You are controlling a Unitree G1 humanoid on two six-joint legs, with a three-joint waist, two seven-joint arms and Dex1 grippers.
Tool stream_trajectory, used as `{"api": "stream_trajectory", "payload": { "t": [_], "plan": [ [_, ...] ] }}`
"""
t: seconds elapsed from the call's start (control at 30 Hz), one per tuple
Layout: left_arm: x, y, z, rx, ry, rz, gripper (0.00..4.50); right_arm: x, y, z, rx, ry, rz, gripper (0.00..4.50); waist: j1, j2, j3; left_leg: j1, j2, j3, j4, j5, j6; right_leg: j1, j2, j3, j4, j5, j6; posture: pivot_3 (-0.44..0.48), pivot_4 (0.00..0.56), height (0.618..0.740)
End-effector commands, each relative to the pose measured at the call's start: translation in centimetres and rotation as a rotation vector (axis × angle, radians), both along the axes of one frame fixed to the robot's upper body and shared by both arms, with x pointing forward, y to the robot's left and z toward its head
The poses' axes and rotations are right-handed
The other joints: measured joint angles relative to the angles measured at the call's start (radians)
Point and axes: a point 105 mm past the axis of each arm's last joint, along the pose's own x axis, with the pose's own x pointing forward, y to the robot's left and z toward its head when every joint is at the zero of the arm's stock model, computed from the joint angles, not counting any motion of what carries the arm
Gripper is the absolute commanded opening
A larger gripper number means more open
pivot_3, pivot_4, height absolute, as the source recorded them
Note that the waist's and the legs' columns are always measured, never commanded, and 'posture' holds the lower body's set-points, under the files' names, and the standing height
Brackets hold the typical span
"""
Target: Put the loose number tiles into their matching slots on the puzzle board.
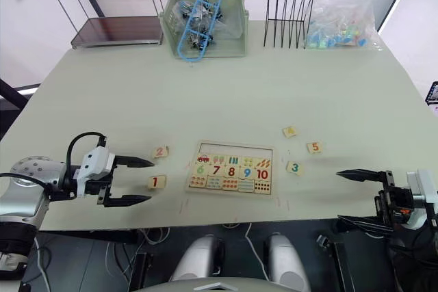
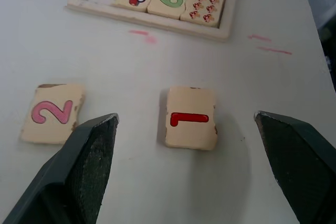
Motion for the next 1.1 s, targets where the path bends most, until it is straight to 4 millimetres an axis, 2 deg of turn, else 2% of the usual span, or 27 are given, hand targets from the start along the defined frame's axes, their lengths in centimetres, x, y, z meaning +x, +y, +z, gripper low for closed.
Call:
{"api": "stream_trajectory", "payload": {
  "t": [0.03, 0.47, 0.5, 0.63, 0.73, 1.1],
  "plan": [
    [0.27, -0.62, -0.14, 0.038, -0.010, -0.059, 4.40, 0.16, -0.13, 0.59, -0.003, -0.046, 0.004, 4.50, 0.000, 0.000, 0.000, 0.000, 0.000, 0.000, 0.000, 0.000, 0.000, 0.000, 0.000, 0.000, 0.000, 0.000, 0.000, 0.000, 0.150, 0.740],
    [0.58, -0.78, -0.70, 0.059, 0.010, -0.056, 4.40, 0.41, -0.42, 0.58, -0.010, -0.073, -0.013, 4.50, 0.000, 0.000, 0.000, 0.000, 0.000, 0.000, 0.000, 0.000, 0.000, 0.000, 0.000, 0.000, 0.000, 0.002, 0.003, 0.000, 0.150, 0.740],
    [0.59, -0.78, -0.70, 0.060, 0.009, -0.056, 3.91, 0.42, -0.43, 0.59, -0.010, -0.075, -0.013, 4.50, 0.000, 0.000, 0.000, 0.000, 0.000, 0.000, 0.000, 0.000, 0.000, 0.000, 0.000, 0.000, 0.000, 0.002, 0.003, 0.000, 0.150, 0.740],
    [0.41, -0.52, -0.62, 0.066, 0.009, -0.054, 2.48, 0.54, -0.45, 0.67, -0.012, -0.079, -0.012, 4.50, 0.000, 0.000, 0.000, 0.000, 0.000, 0.000, 0.000, 0.000, 0.000, 0.000, 0.000, 0.000, 0.000, 0.002, 0.003, 0.000, 0.150, 0.740],
    [0.25, -0.36, -0.60, 0.069, 0.013, -0.054, 1.00, 0.63, -0.41, 0.70, -0.014, -0.082, -0.010, 4.50, 0.000, 0.000, 0.000, 0.000, 0.000, 0.000, 0.000, 0.000, 0.000, 0.000, 0.000, 0.000, 0.000, 0.002, 0.003, 0.000, 0.150, 0.740],
    [0.06, -0.32, -0.43, 0.069, 0.004, -0.060, 0.95, 0.89, -0.29, 0.78, -0.010, -0.091, -0.008, 4.50, 0.000, 0.000, 0.000, 0.000, 0.000, 0.000, 0.000, 0.000, 0.000, 0.000, 0.000, 0.000, 0.000, 0.002, 0.003, 0.000, 0.150, 0.740]
  ]
}}
